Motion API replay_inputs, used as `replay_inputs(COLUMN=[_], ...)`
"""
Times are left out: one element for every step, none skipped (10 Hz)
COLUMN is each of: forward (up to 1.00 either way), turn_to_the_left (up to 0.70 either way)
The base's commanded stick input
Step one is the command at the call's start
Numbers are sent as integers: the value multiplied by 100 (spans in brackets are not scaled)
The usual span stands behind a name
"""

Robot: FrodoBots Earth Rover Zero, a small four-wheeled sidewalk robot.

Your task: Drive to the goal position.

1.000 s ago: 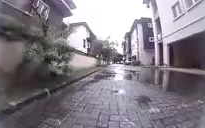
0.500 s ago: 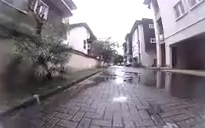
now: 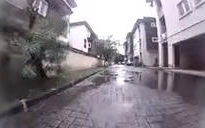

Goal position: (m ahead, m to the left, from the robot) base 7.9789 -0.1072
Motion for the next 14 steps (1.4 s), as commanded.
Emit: replay_inputs(forward=[70,70,70,70,70,70,70,70,70,70,70,70,70,70], turn_to_the_left=[0,0,0,0,0,0,0,0,0,0,0,0,0,0])
